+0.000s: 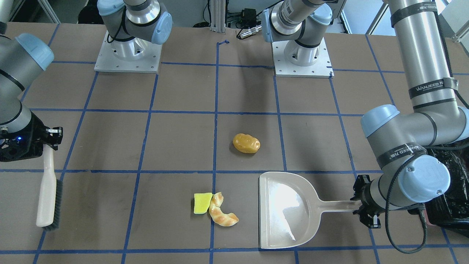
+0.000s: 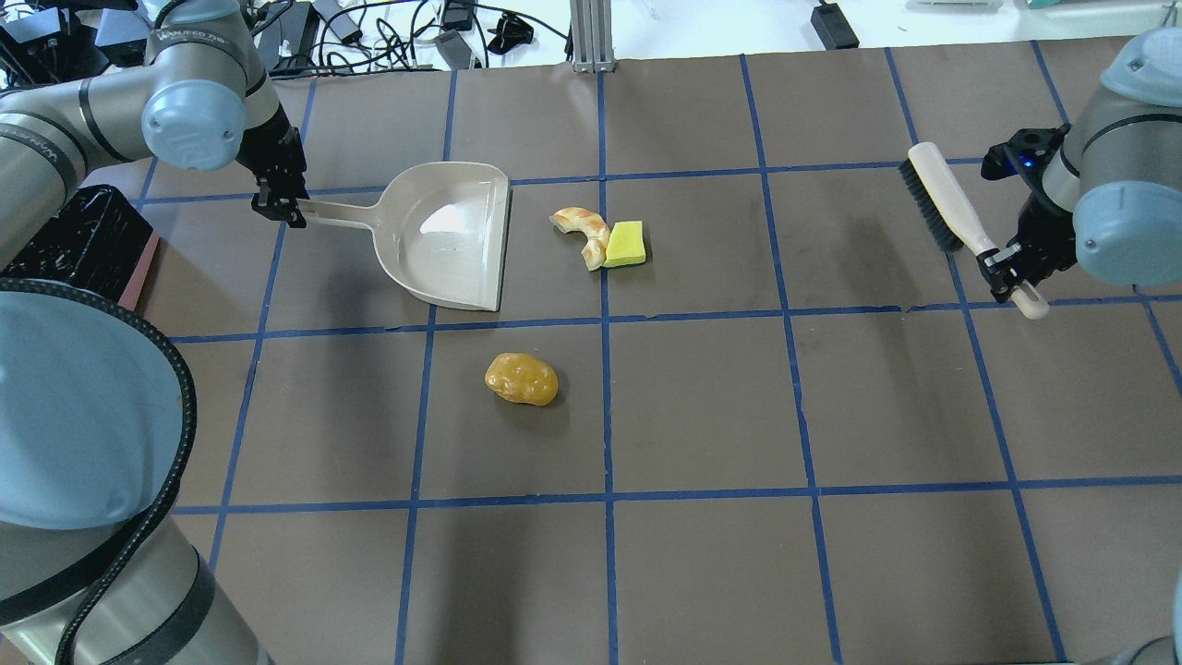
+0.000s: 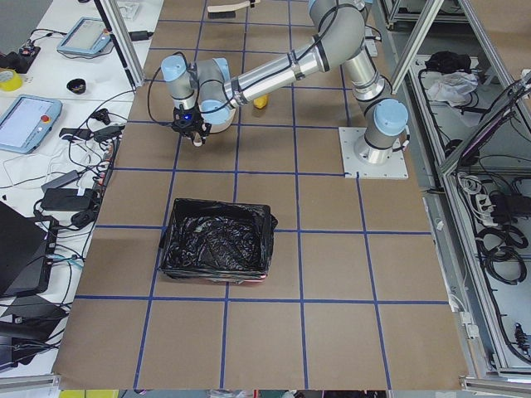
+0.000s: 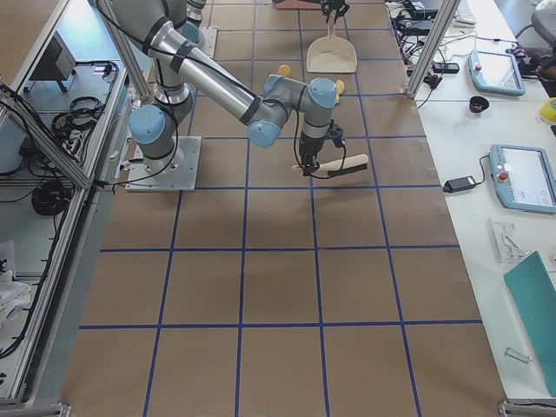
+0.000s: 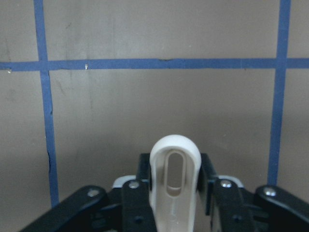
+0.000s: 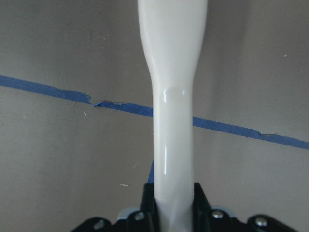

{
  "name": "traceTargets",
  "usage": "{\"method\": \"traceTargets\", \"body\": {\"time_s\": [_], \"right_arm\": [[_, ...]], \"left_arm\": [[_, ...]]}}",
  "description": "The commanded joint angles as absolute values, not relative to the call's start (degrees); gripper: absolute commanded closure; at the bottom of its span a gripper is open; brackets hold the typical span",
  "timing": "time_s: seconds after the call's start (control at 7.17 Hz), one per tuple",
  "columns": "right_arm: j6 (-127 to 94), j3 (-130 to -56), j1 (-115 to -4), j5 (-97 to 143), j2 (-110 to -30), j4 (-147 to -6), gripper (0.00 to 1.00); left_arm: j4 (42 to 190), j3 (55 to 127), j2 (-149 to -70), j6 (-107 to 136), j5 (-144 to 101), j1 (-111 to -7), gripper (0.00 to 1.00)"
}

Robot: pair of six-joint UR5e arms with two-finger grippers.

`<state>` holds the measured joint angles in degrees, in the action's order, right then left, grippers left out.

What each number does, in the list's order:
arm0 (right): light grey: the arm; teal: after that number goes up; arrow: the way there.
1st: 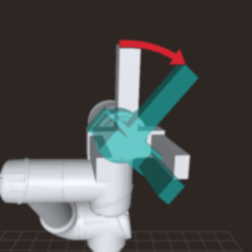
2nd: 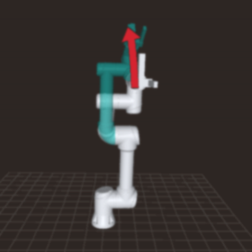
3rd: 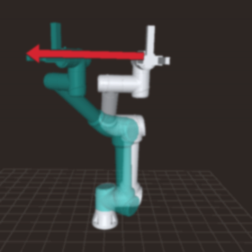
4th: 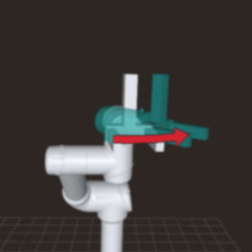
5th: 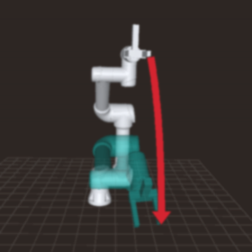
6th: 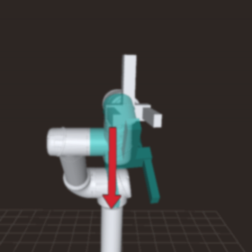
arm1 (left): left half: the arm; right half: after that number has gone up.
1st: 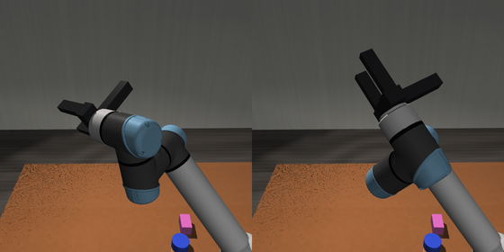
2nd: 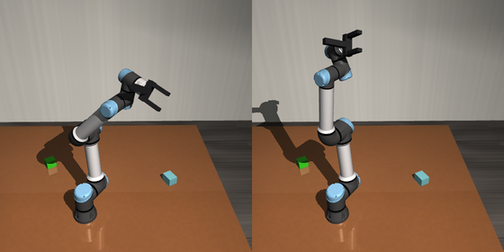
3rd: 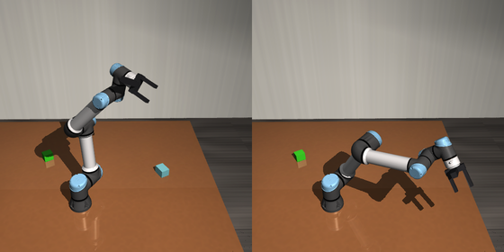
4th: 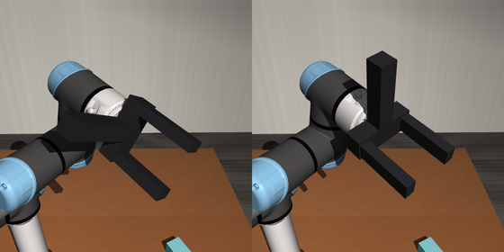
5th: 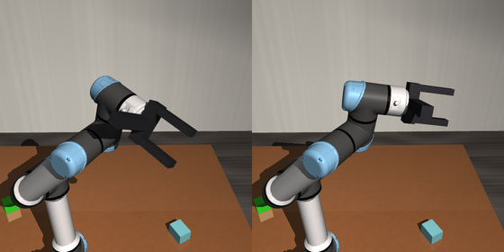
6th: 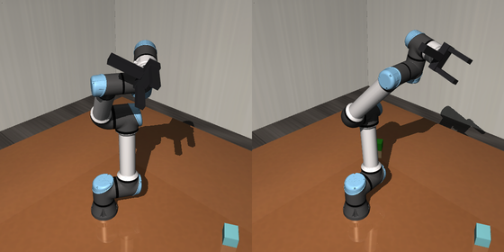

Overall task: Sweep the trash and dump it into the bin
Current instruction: 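Lift the brush with the right gripper and carry it toward the sponge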

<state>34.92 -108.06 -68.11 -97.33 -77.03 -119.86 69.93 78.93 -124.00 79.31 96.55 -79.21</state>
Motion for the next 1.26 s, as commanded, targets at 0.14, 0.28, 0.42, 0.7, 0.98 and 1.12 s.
{"method": "traceTargets", "body": {"time_s": [0.14, 0.28, 0.42, 0.7, 0.98, 1.12], "right_arm": [[27.37, -108.02, -71.71, -94.76, -77.17, -118.14, 1.00], [24.64, -108.02, -73.98, -94.83, -77.17, -117.95, 1.00], [23.39, -107.93, -75.22, -94.75, -77.17, -117.95, 1.00], [15.69, -107.93, -79.34, -93.26, -77.60, -116.64, 1.00], [13.19, -107.93, -80.51, -89.50, -80.14, -112.09, 1.00], [12.14, -107.93, -80.59, -86.34, -82.24, -110.06, 1.00]], "left_arm": [[69.43, 78.58, -124.19, 79.80, 96.77, -80.06, 1.00], [69.52, 78.49, -124.45, 81.02, 97.99, -80.59, 1.00], [69.52, 78.14, -124.45, 81.12, 98.61, -81.47, 1.00], [69.70, 78.05, -124.63, 81.99, 98.70, -82.87, 1.00], [69.70, 77.96, -124.72, 82.52, 98.61, -83.41, 1.00], [69.70, 77.96, -124.80, 83.31, 98.61, -83.84, 1.00]]}}
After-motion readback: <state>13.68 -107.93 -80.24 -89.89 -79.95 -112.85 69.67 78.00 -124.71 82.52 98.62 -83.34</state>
